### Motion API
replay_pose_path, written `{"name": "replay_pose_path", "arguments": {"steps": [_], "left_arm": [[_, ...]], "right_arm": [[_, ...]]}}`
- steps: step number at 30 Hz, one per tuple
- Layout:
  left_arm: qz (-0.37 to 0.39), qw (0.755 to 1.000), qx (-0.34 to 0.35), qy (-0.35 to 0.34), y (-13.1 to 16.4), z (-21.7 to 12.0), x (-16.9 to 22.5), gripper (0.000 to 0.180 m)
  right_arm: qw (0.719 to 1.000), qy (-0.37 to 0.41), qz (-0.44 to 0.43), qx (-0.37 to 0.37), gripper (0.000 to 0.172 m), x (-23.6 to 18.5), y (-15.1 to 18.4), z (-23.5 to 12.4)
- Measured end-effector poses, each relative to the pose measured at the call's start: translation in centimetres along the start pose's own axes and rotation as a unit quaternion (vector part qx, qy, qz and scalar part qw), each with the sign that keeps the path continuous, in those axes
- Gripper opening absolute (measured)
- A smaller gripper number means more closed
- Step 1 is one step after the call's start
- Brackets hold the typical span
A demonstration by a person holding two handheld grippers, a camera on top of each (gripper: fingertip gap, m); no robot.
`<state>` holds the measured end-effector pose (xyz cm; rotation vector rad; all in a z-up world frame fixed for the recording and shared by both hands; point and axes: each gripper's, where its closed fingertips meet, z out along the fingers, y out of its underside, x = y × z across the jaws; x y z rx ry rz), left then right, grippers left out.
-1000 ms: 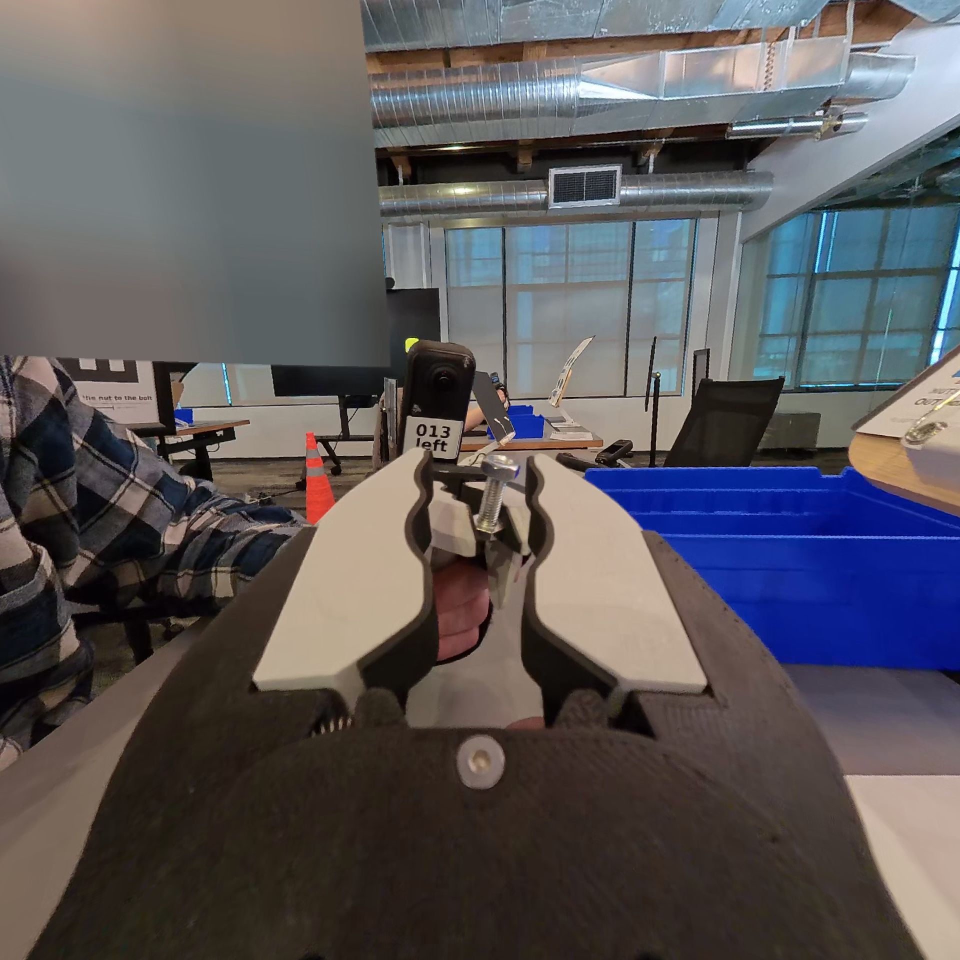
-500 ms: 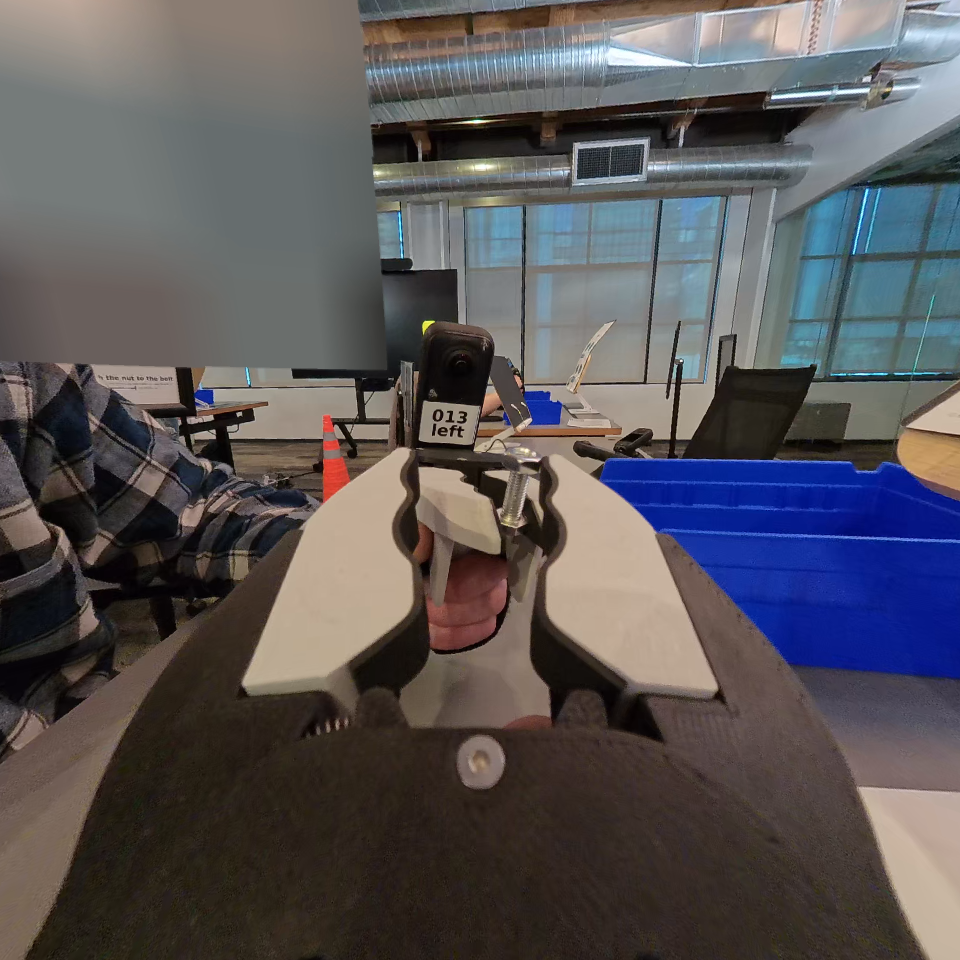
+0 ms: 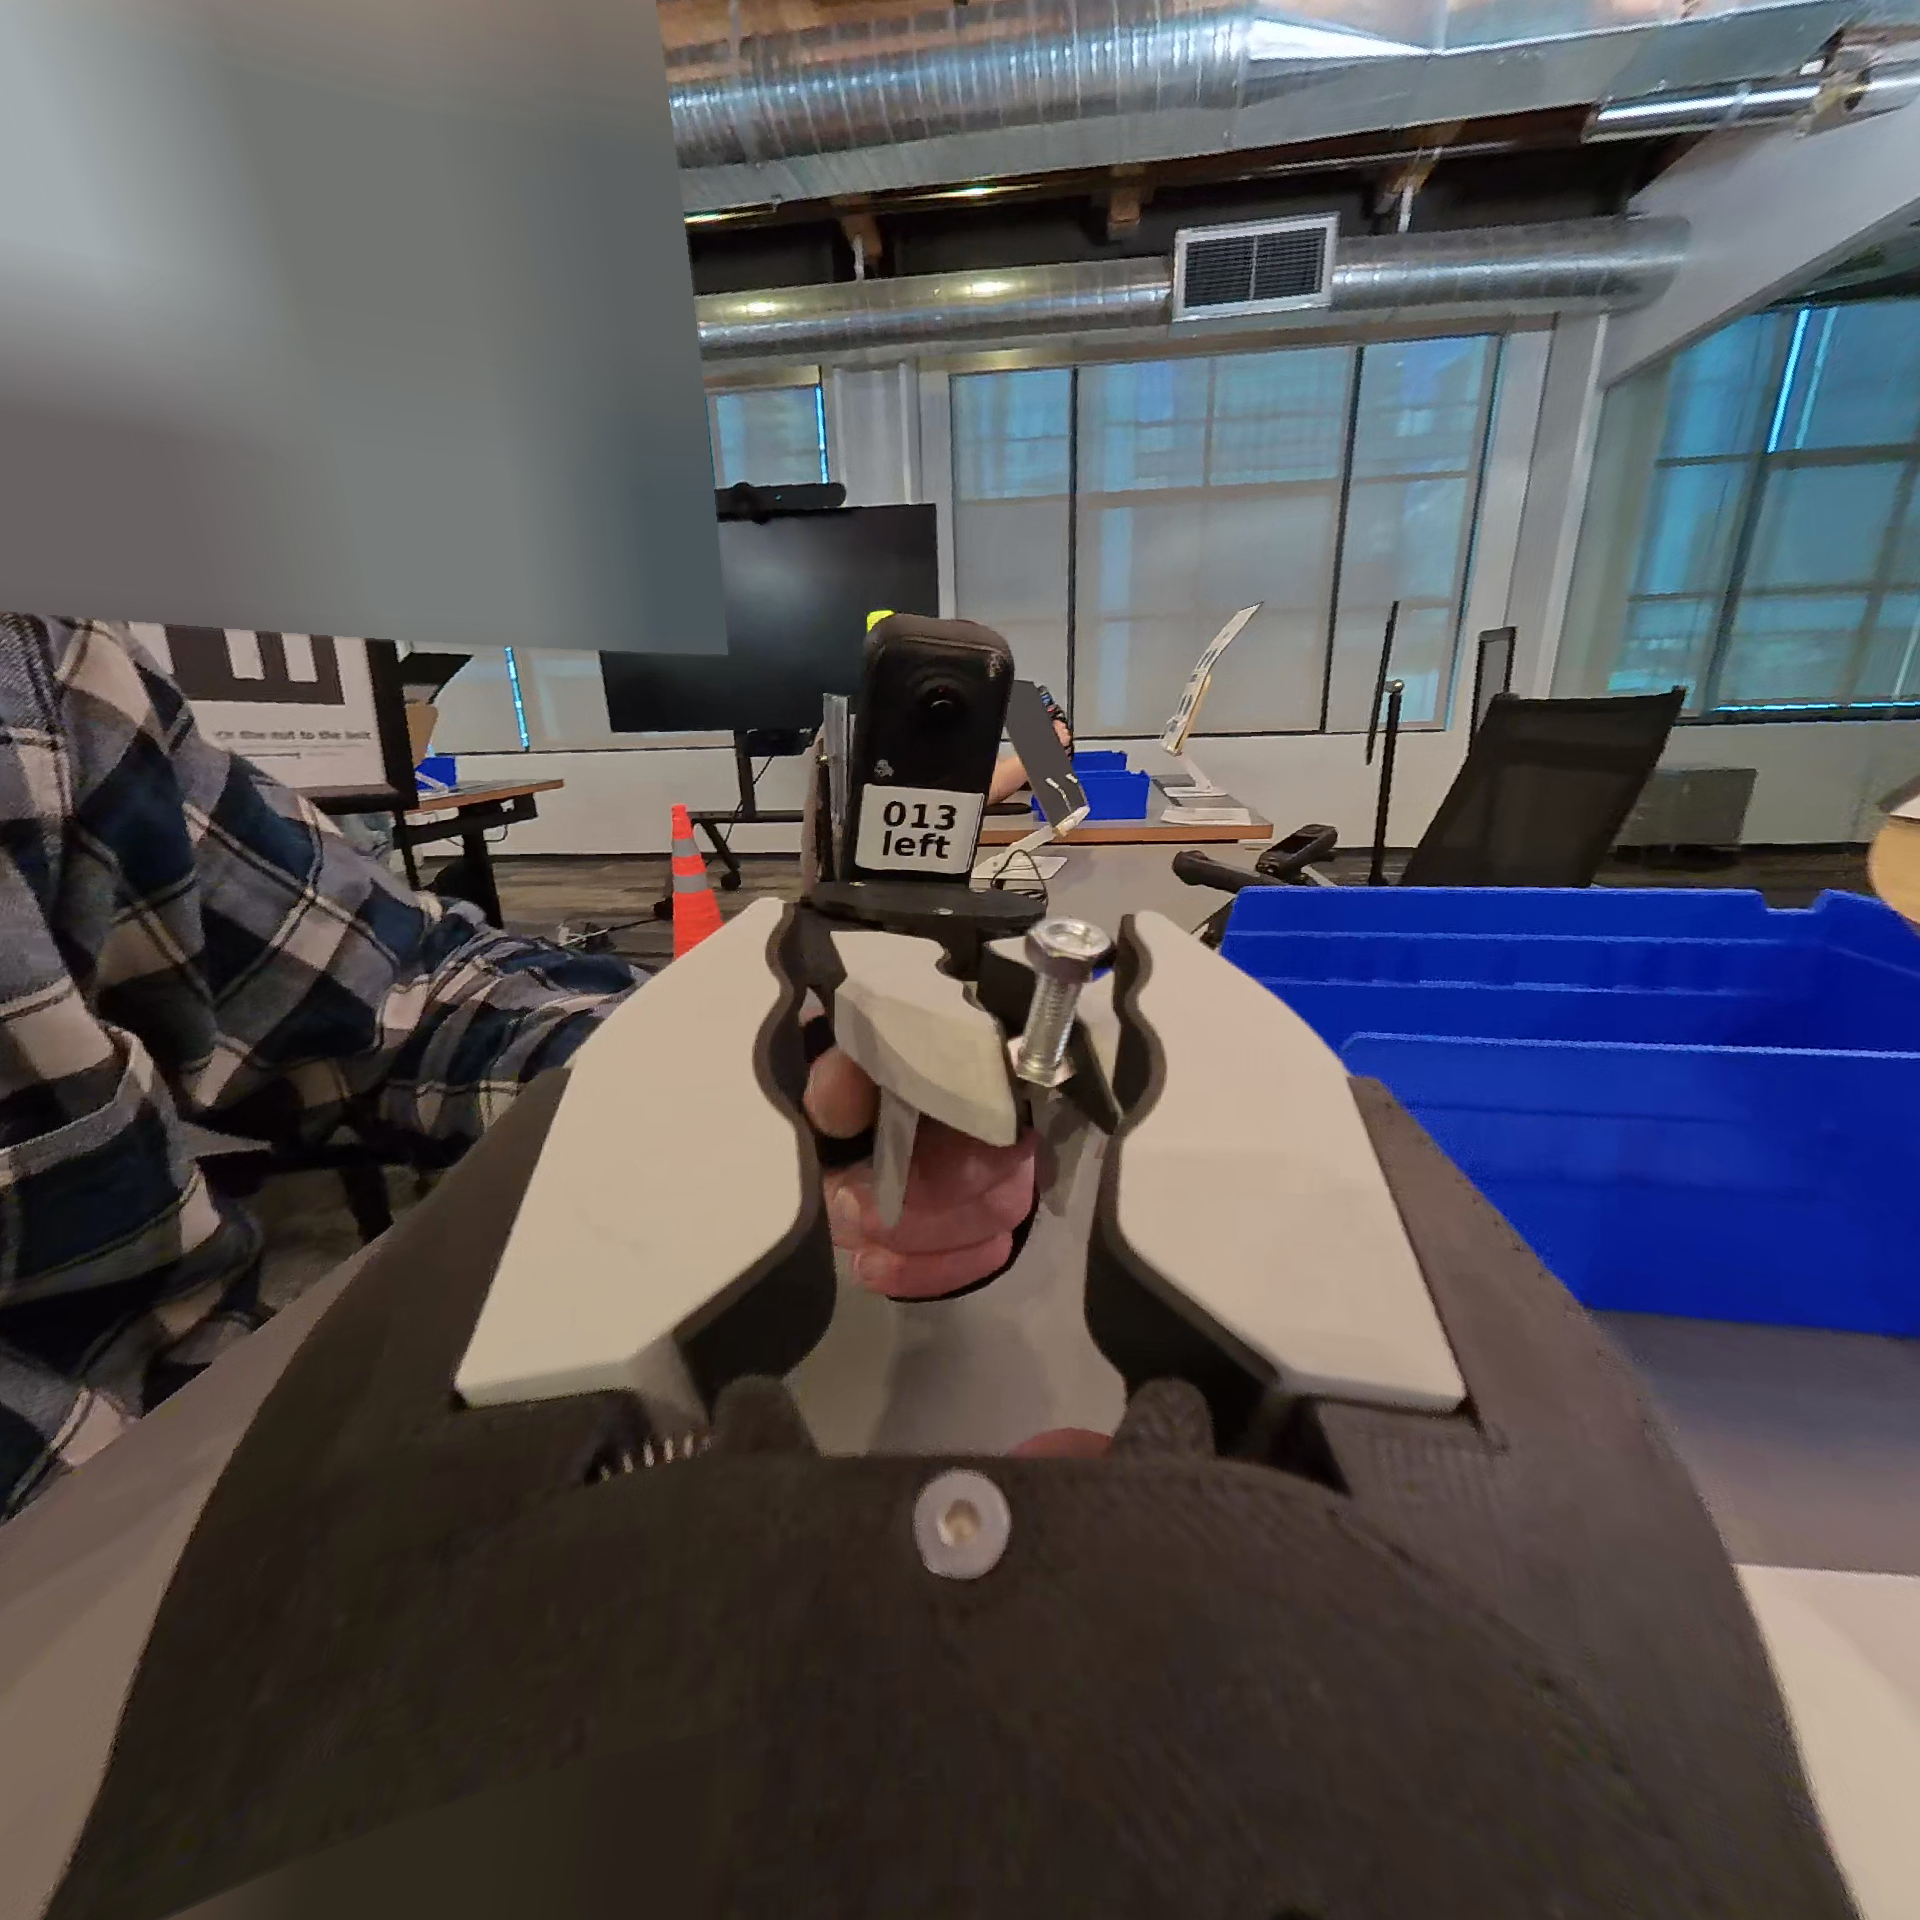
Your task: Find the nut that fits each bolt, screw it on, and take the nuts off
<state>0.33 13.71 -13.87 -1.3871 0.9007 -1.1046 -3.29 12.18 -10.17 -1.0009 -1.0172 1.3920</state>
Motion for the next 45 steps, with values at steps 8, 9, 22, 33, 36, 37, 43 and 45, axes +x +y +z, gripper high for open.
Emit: {"name": "replay_pose_path", "arguments": {"steps": [8, 9, 22, 33, 36, 37, 43, 45], "left_arm": [[-0.013, 1.0, 0.013, -0.016, -0.5, -0.8, -1.0, 0.014], [-0.012, 1.0, 0.012, -0.014, -0.4, -0.7, -0.9, 0.014], [-0.014, 0.999, 0.017, -0.028, -0.8, -1.0, -1.5, 0.014], [-0.008, 1.0, 0.001, -0.016, 0.0, -0.3, -0.8, 0.014], [-0.009, 1.0, 0.011, -0.021, -0.5, -0.6, -1.0, 0.014], [-0.01, 1.0, 0.009, -0.024, -0.5, -0.7, -1.1, 0.014], [-0.011, 1.0, 0.002, -0.013, 0.0, -0.2, -0.7, 0.014], [-0.008, 1.0, -0.001, -0.012, 0.1, -0.1, -0.6, 0.014]], "right_arm": [[1.0, 0.013, -0.008, 0.02, 0.054, 0.8, -0.9, -0.8], [1.0, 0.019, -0.002, 0.019, 0.058, 1.0, -0.7, -0.8], [0.999, -0.037, -0.003, 0.021, 0.027, -0.5, -0.8, -0.7], [1.0, -0.013, 0.019, -0.005, 0.063, 0.2, 0.3, 0.1], [1.0, -0.026, 0.003, 0.013, 0.032, -0.1, -0.3, -0.5], [0.999, -0.041, 0.0, 0.021, 0.024, -0.4, -0.7, -0.8], [1.0, 0.01, 0.019, 0.007, 0.066, 1.2, 0.1, -0.4], [1.0, 0.002, 0.023, -0.003, 0.07, 1.0, 0.4, 0.0]]}}
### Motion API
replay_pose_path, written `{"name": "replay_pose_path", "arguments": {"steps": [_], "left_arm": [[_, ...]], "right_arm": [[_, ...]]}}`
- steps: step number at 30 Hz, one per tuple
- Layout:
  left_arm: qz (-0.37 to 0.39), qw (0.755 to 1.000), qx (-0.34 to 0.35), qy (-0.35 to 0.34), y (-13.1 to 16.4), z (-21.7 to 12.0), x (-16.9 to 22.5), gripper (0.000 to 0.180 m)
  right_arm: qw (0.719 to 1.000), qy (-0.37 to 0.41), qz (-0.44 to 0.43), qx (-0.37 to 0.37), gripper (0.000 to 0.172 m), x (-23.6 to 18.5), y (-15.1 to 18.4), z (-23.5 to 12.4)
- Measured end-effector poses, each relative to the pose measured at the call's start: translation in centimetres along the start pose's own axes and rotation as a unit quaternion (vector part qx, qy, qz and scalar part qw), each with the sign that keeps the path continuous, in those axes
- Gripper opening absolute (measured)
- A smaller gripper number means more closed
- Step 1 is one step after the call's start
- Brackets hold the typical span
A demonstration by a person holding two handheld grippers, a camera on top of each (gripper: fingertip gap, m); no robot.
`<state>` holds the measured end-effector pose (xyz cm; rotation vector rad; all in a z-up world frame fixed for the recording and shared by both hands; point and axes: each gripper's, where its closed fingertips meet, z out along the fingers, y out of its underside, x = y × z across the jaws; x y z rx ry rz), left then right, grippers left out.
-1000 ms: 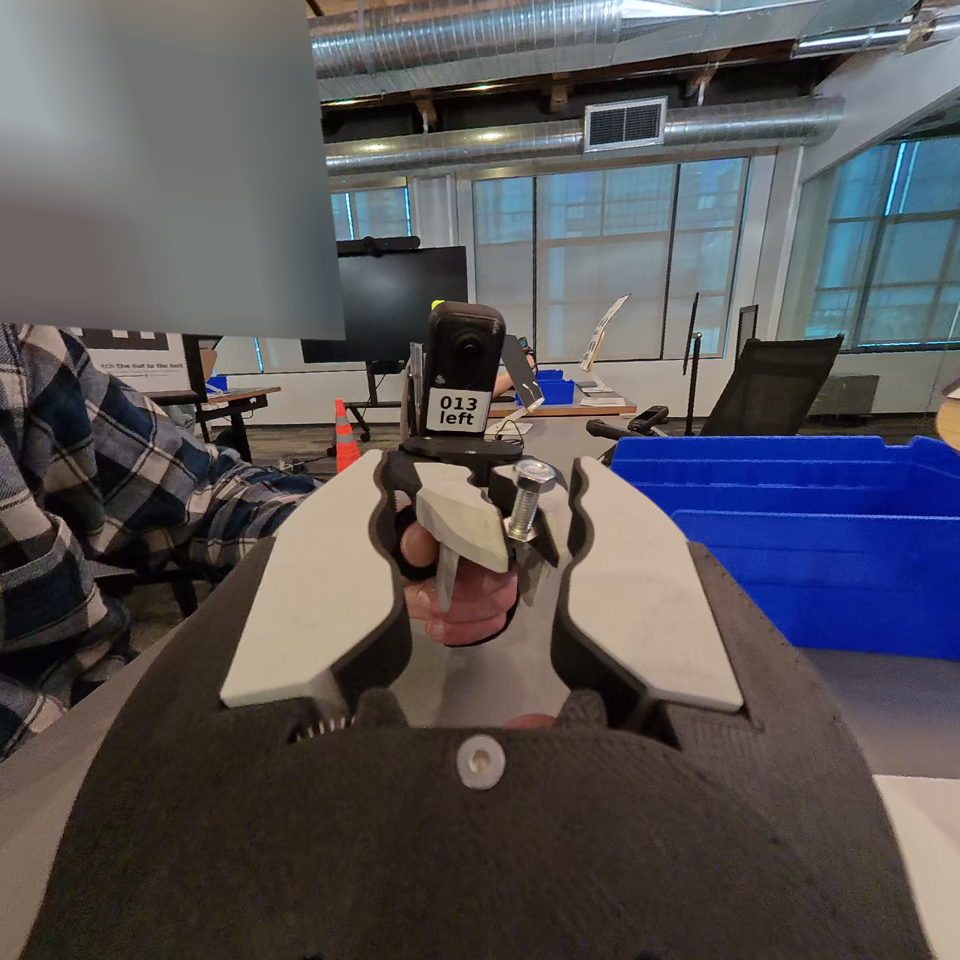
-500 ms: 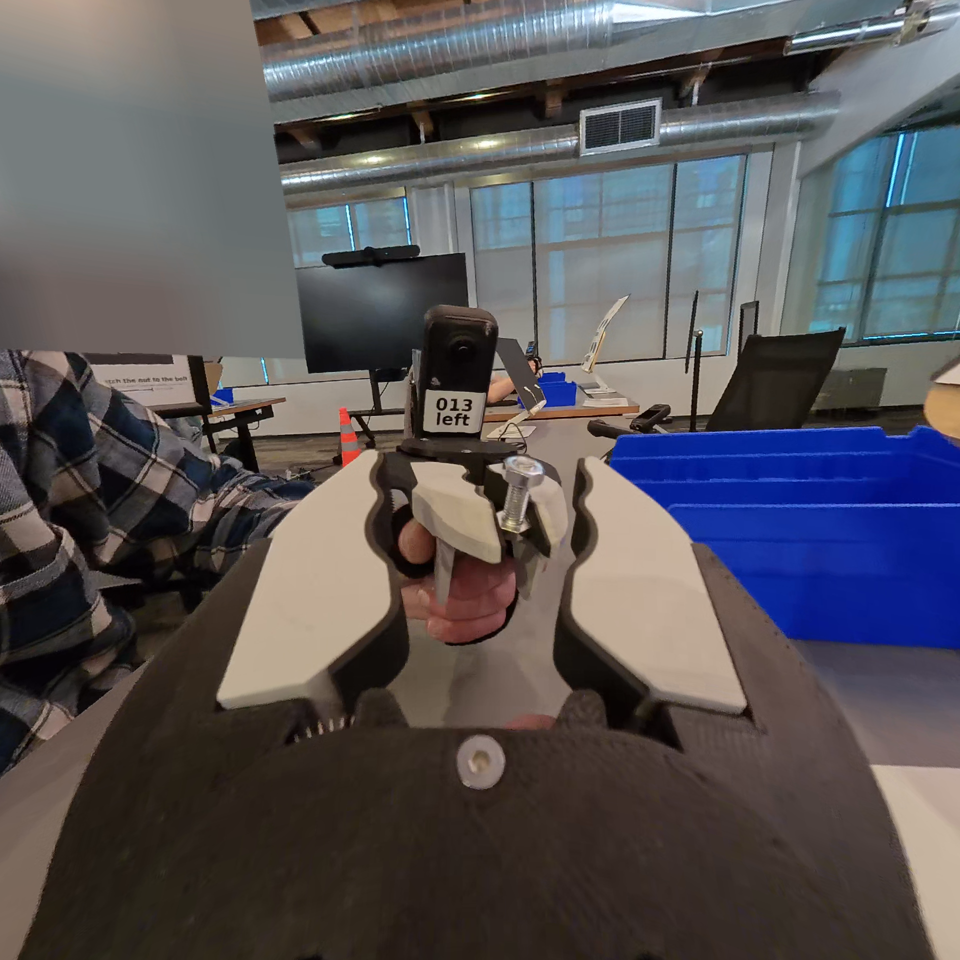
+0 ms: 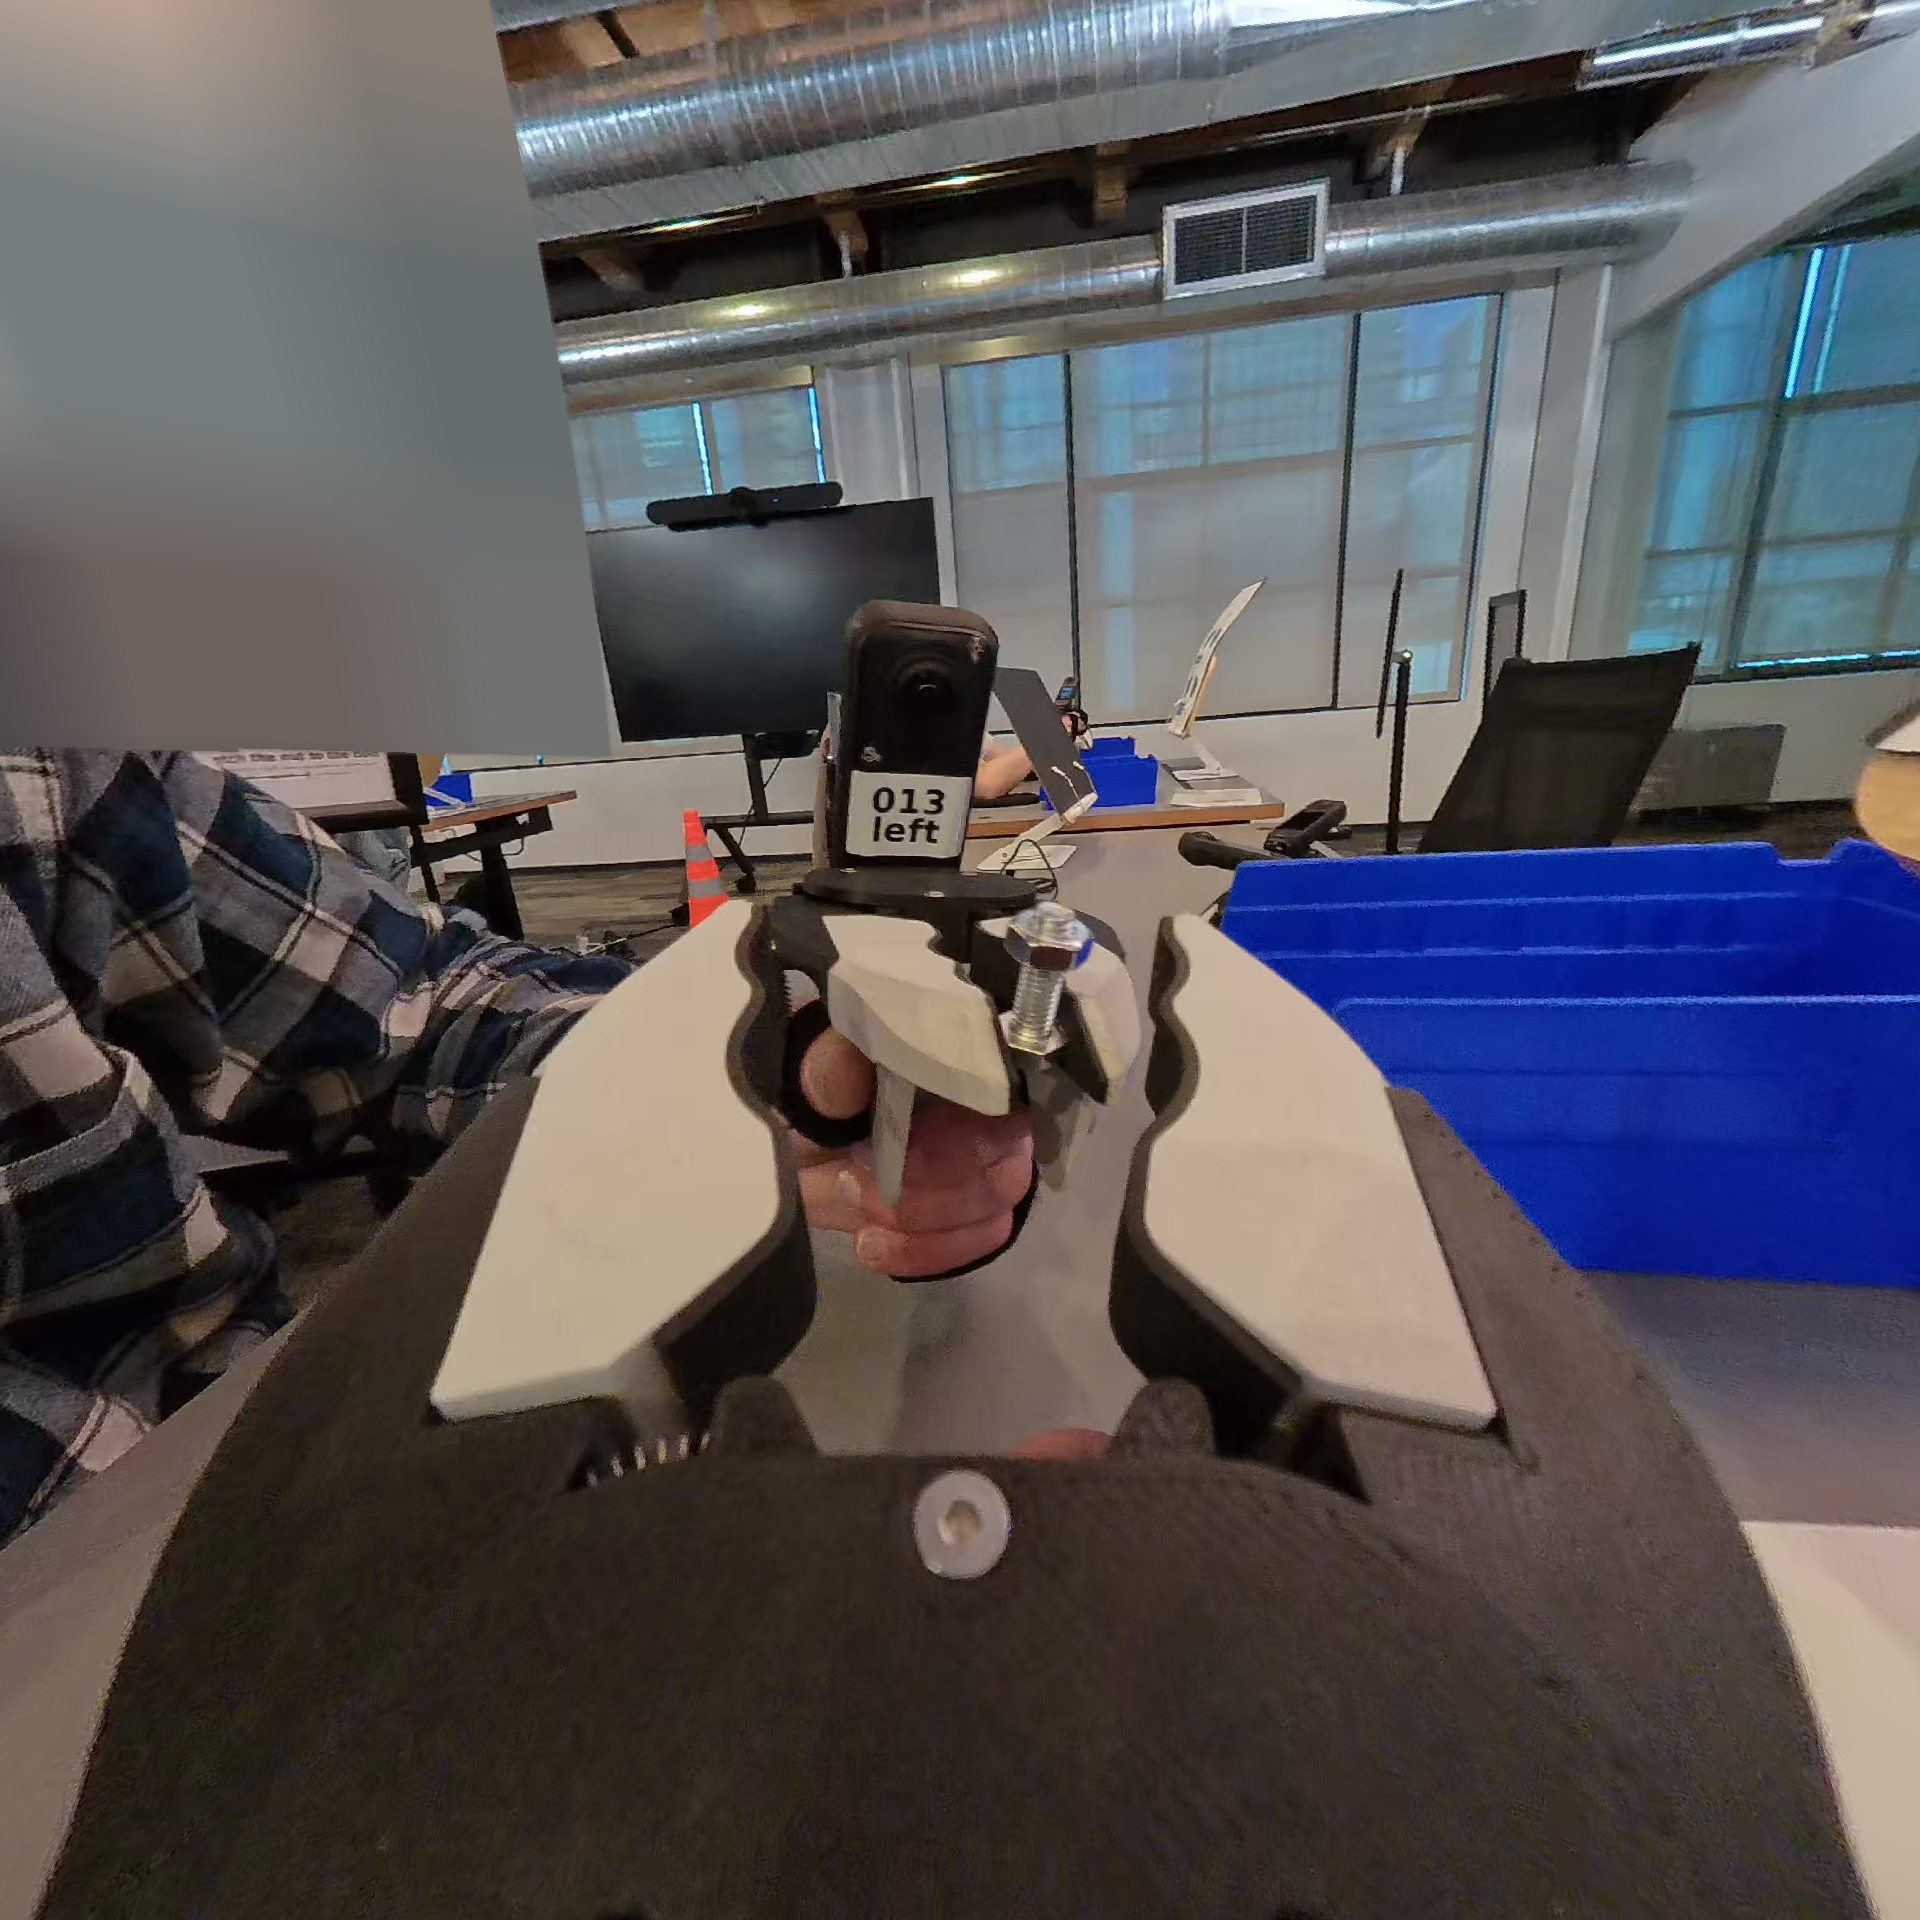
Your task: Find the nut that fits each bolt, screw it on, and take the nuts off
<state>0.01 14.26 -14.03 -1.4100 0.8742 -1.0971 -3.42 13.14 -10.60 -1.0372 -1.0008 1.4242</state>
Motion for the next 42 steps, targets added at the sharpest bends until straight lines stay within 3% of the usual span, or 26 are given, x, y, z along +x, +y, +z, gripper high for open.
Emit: {"name": "replay_pose_path", "arguments": {"steps": [3, 4, 5, 6, 10, 13, 16, 25, 35, 42], "left_arm": [[0.0, 1.0, 0.002, -0.007, -0.1, -0.2, -0.3, 0.014], [0.001, 1.0, 0.007, -0.008, -0.3, -0.3, -0.3, 0.014], [-0.003, 1.0, 0.01, -0.013, -0.5, -0.4, -0.5, 0.014], [-0.006, 1.0, 0.01, -0.014, -0.5, -0.5, -0.6, 0.014], [-0.006, 1.0, 0.008, -0.01, -0.3, -0.4, -0.6, 0.014], [0.002, 1.0, 0.001, -0.003, -0.1, -0.1, -0.1, 0.014], [0.001, 1.0, -0.001, 0.001, 0.0, 0.0, 0.0, 0.014], [0.024, 0.999, -0.024, 0.02, 0.7, 0.7, 1.2, 0.014], [0.028, 0.999, -0.018, 0.03, 0.7, 0.8, 1.4, 0.016], [0.023, 1.0, -0.016, 0.005, 0.4, 0.6, 0.5, 0.046]], "right_arm": [[1.0, -0.016, -0.01, 0.001, 0.063, -0.7, -0.1, 0.1], [1.0, -0.02, -0.016, 0.008, 0.049, -0.9, -0.4, -0.2], [0.998, -0.051, -0.034, 0.023, 0.011, -1.8, -1.0, -0.6], [0.996, -0.067, -0.045, 0.03, 0.011, -2.3, -1.4, -0.9], [0.999, -0.011, -0.016, 0.031, 0.051, -0.1, -1.2, -1.0], [1.0, 0.006, -0.007, 0.014, 0.059, 0.5, -0.5, -0.7], [1.0, 0.005, -0.01, 0.001, 0.055, 0.4, -0.1, -0.5], [1.0, 0.014, -0.011, -0.018, 0.017, 0.6, 0.5, -0.5], [0.999, 0.022, -0.025, -0.03, 0.016, 0.4, 0.6, -0.5], [0.997, 0.03, -0.055, -0.037, 0.016, 0.3, -0.5, -0.8]]}}
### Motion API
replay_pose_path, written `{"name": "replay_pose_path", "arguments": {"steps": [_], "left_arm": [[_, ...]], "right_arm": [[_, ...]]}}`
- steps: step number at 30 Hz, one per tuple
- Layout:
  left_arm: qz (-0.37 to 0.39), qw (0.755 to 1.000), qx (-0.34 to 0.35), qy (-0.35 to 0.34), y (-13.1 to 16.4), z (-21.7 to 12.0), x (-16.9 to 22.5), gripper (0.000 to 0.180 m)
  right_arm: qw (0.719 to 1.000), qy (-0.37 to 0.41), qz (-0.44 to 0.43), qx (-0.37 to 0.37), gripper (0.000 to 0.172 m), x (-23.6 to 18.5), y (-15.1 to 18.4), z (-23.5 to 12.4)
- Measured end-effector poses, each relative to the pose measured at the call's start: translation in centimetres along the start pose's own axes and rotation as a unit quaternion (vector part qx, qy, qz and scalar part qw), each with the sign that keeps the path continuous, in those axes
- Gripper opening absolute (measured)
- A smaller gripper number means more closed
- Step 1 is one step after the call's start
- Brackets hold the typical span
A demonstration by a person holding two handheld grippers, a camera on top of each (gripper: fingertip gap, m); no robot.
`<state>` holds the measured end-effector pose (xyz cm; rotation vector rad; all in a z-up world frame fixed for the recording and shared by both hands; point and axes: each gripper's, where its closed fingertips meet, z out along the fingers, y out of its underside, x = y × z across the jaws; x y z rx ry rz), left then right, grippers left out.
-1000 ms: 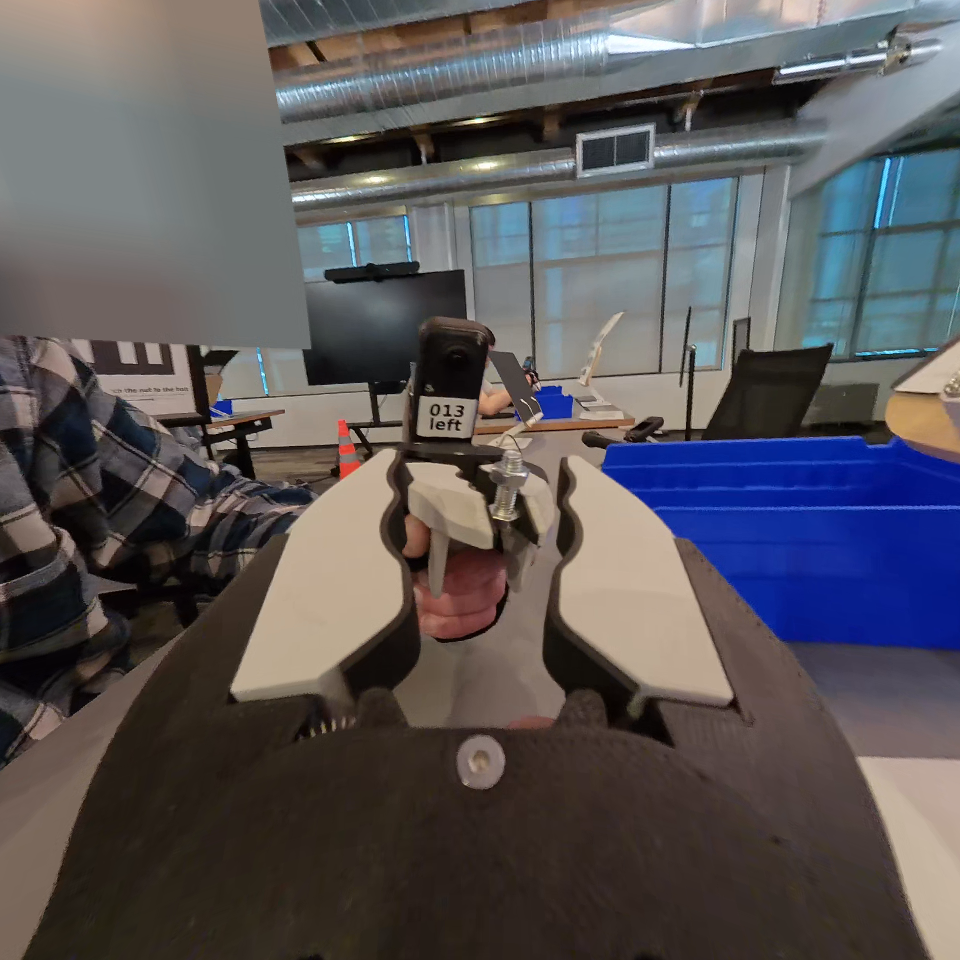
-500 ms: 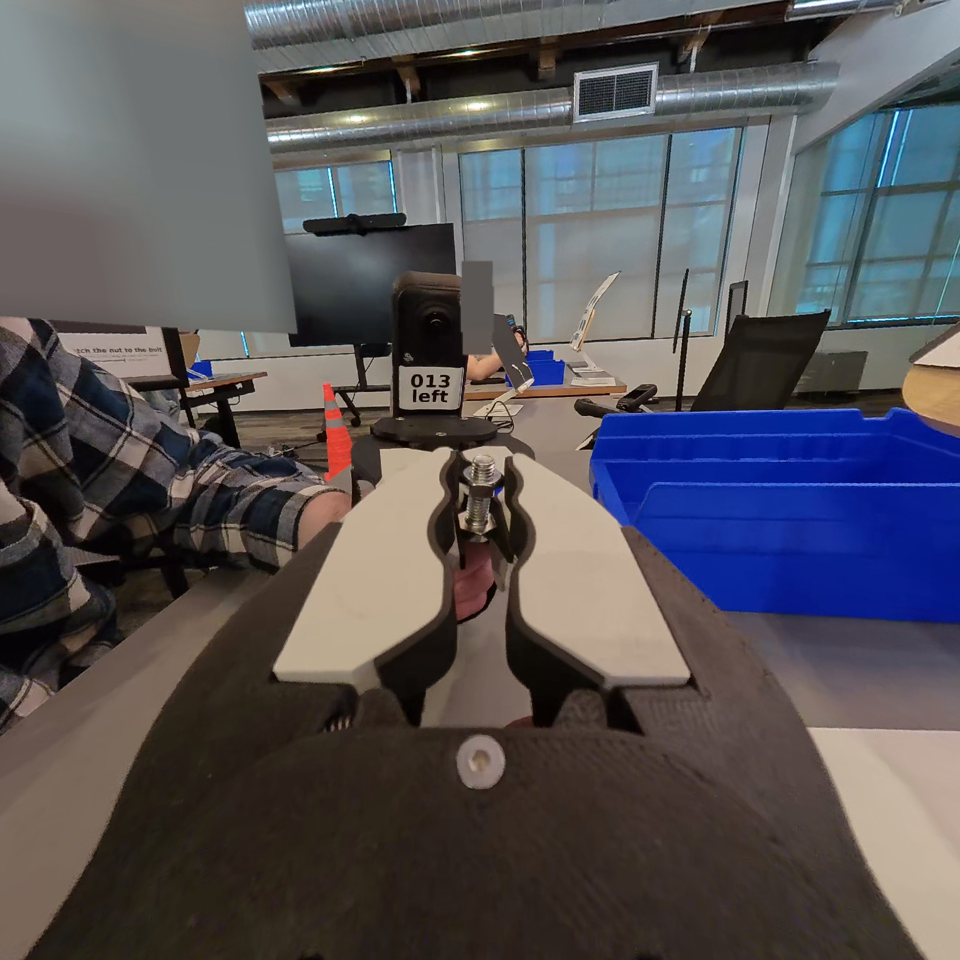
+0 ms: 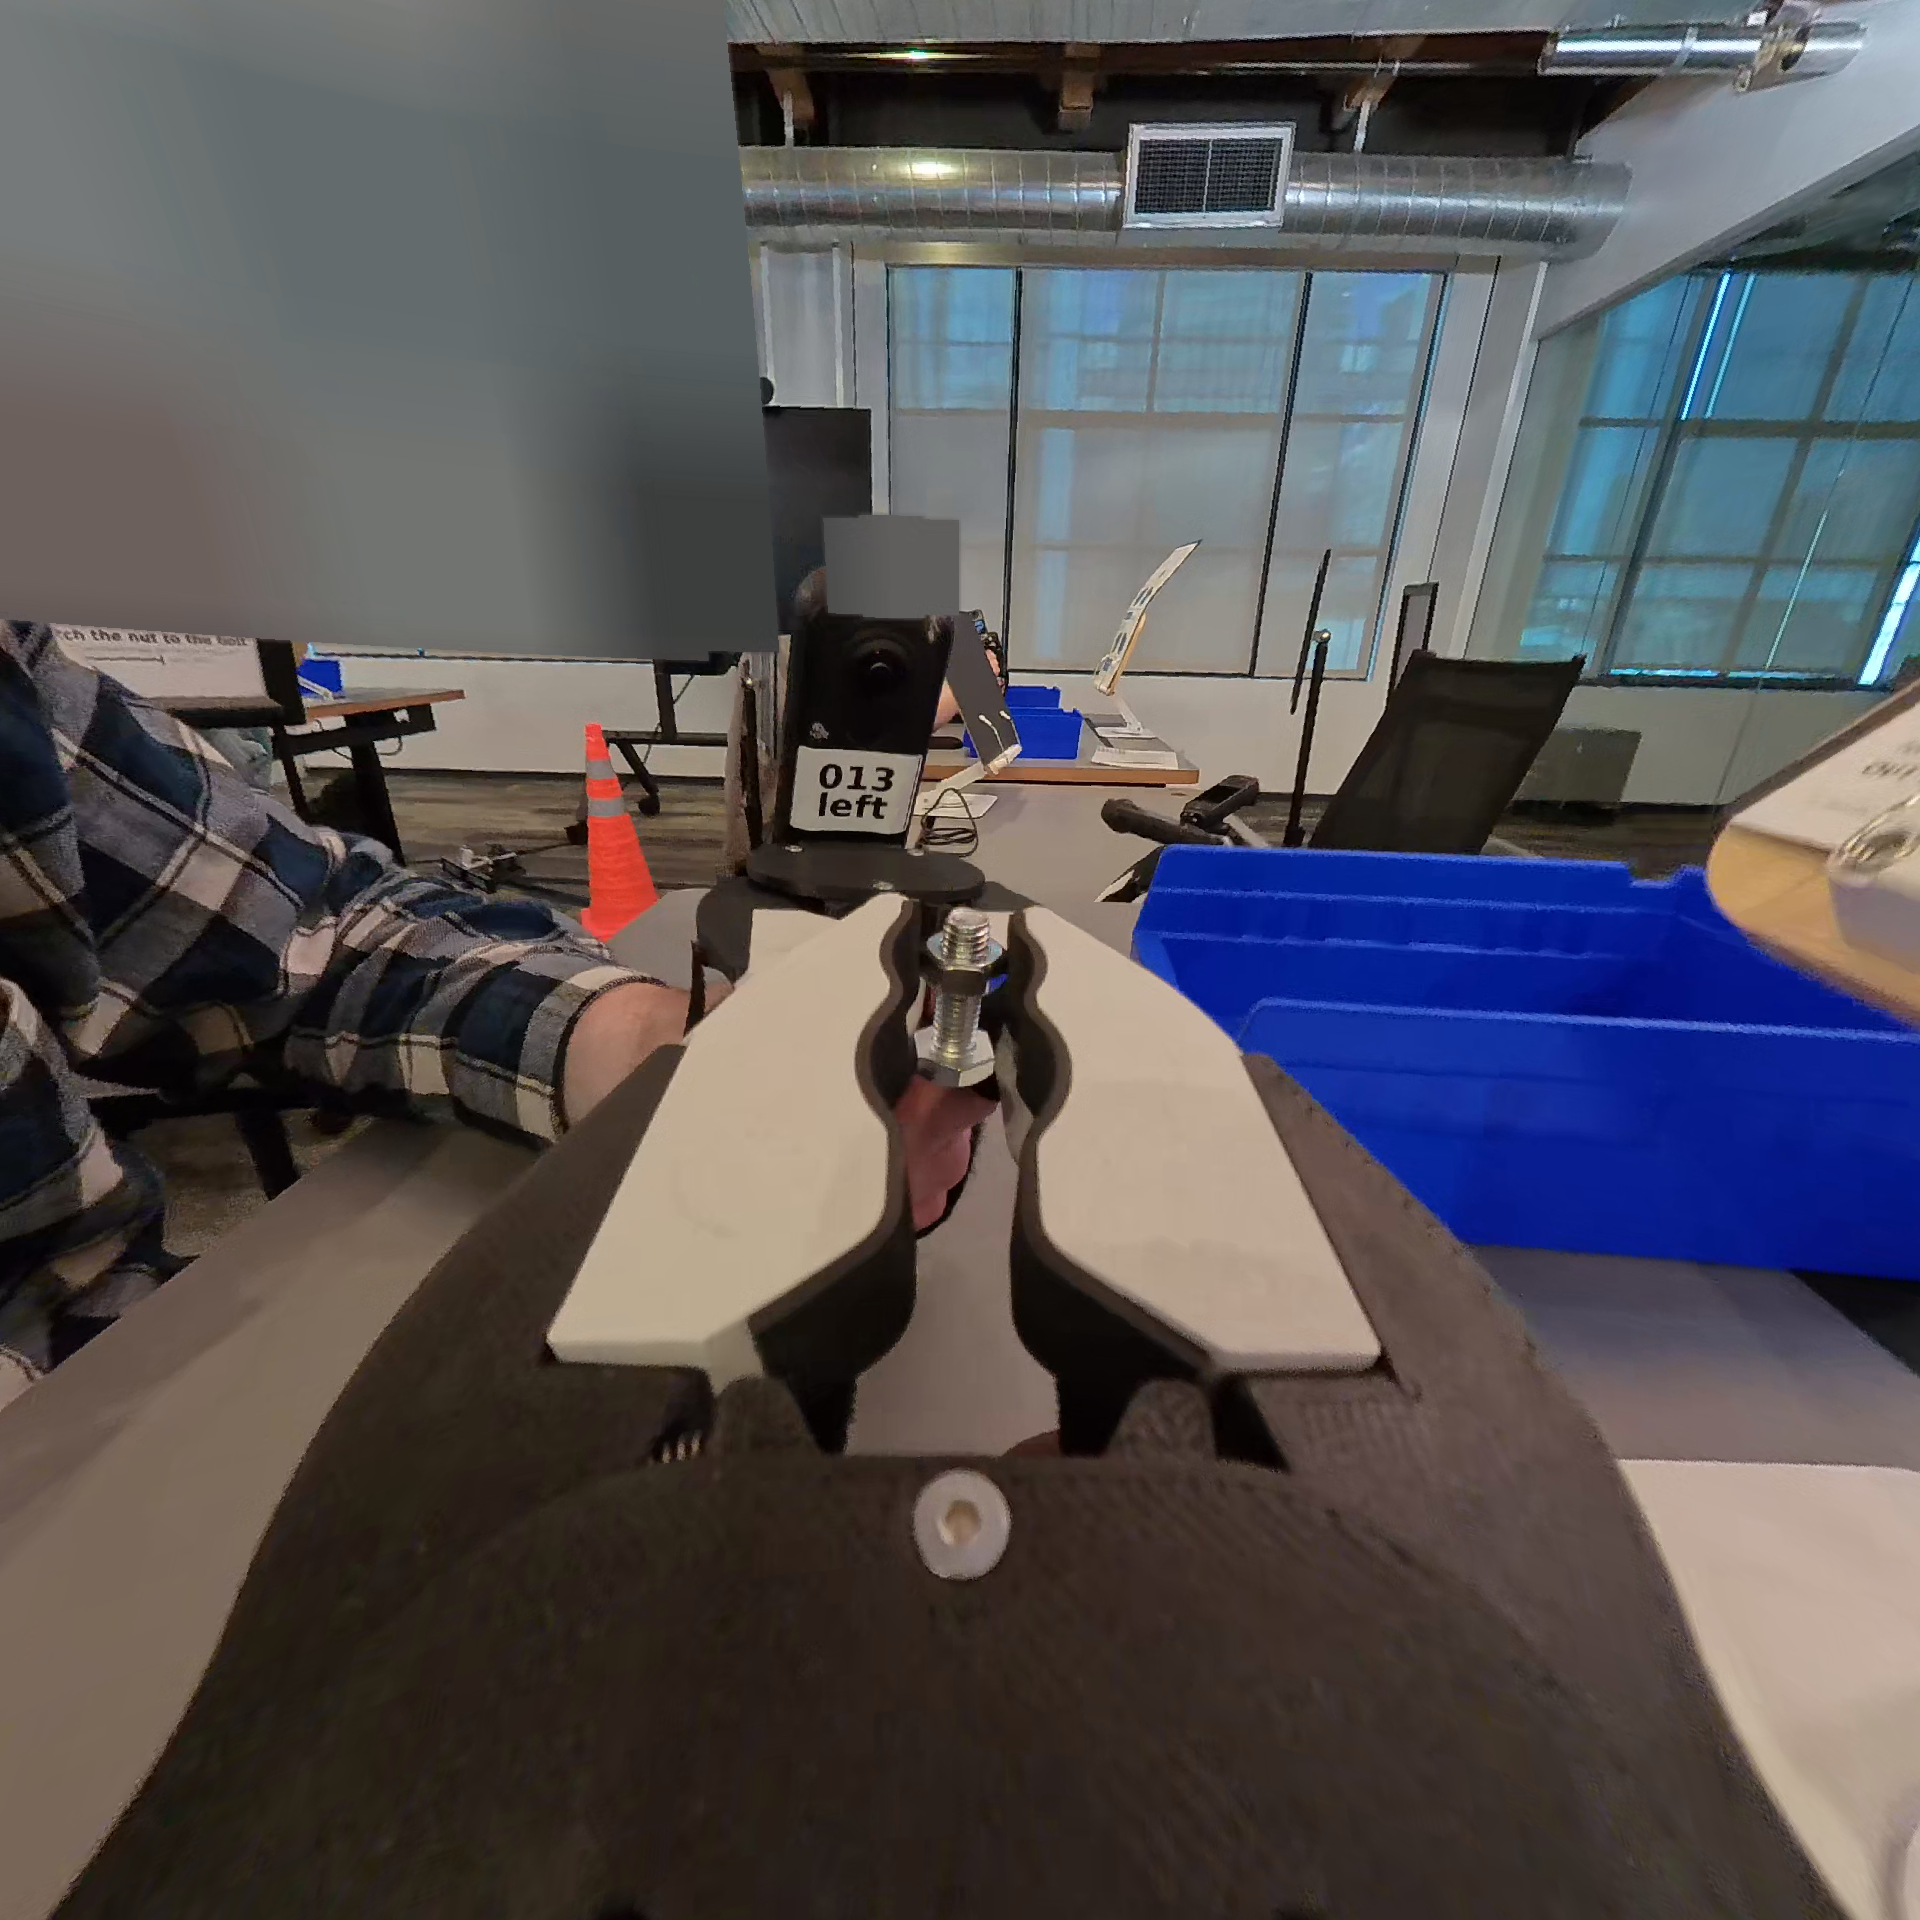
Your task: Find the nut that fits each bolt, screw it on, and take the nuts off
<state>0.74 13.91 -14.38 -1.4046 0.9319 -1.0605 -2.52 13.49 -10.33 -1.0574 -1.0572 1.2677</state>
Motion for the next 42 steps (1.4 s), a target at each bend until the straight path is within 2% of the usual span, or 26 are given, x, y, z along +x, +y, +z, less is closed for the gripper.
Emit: {"name": "replay_pose_path", "arguments": {"steps": [2, 3, 4, 5, 10, 14, 17, 19, 22, 29, 33, 35, 36, 37, 42], "left_arm": [[0.012, 1.0, -0.001, -0.005, -0.3, -0.3, -0.1, 0.044], [0.025, 1.0, -0.002, -0.006, -0.5, -0.6, 0.0, 0.036], [0.044, 0.999, -0.003, -0.002, -0.8, -0.9, 0.2, 0.015], [0.062, 0.998, -0.003, -0.005, -1.1, -1.1, 0.3, 0.002], [0.086, 0.996, -0.001, -0.036, -2.0, -2.0, -0.3, 0.0], [0.093, 0.994, -0.005, -0.052, -2.0, -2.3, -0.9, 0.0], [0.087, 0.995, -0.008, -0.058, -1.8, -2.2, -1.2, 0.0], [0.088, 0.994, -0.016, -0.061, -1.3, -2.0, -1.3, 0.0], [0.093, 0.993, -0.027, -0.063, -0.8, -1.8, -1.4, 0.0], [0.099, 0.992, -0.04, -0.065, -0.3, -1.7, -1.6, 0.0], [0.098, 0.992, -0.039, -0.067, -0.4, -2.0, -1.8, 0.0], [0.098, 0.992, -0.041, -0.066, -0.3, -2.0, -1.9, 0.0], [0.098, 0.992, -0.041, -0.067, -0.3, -2.0, -1.9, 0.0], [0.098, 0.992, -0.042, -0.066, -0.3, -2.0, -1.9, 0.0], [0.101, 0.992, -0.044, -0.067, -0.3, -2.0, -1.9, 0.0]], "right_arm": [[1.0, 0.004, -0.027, -0.001, 0.016, -0.2, -1.5, -0.4], [0.999, 0.004, -0.044, 0.0, 0.016, -0.4, -2.8, -0.8], [0.998, 0.004, -0.062, 0.005, 0.016, -0.7, -4.5, -1.4], [0.997, 0.01, -0.08, 0.01, 0.016, -0.7, -6.3, -2.2], [0.98, 0.114, -0.164, 0.023, 0.016, 1.2, -15.7, -9.0], [0.951, 0.247, -0.184, -0.008, 0.016, 6.0, -19.8, -17.6], [0.924, 0.337, -0.161, -0.076, 0.016, 10.7, -18.9, -24.3], [0.912, 0.372, -0.098, -0.139, 0.016, 13.6, -16.2, -28.1], [0.877, 0.416, -0.04, -0.236, 0.016, 16.8, -11.1, -32.8], [0.782, 0.435, 0.117, -0.43, 0.017, 18.7, 0.6, -38.8], [0.744, 0.43, 0.17, -0.482, 0.018, 18.2, 4.4, -40.7], [0.731, 0.434, 0.184, -0.494, 0.022, 18.2, 5.2, -41.3], [0.721, 0.445, 0.184, -0.498, 0.04, 18.4, 5.2, -41.8], [0.715, 0.454, 0.18, -0.5, 0.045, 18.6, 5.0, -42.1], [0.737, 0.49, 0.115, -0.451, 0.034, 19.3, 0.0, -41.2]]}}
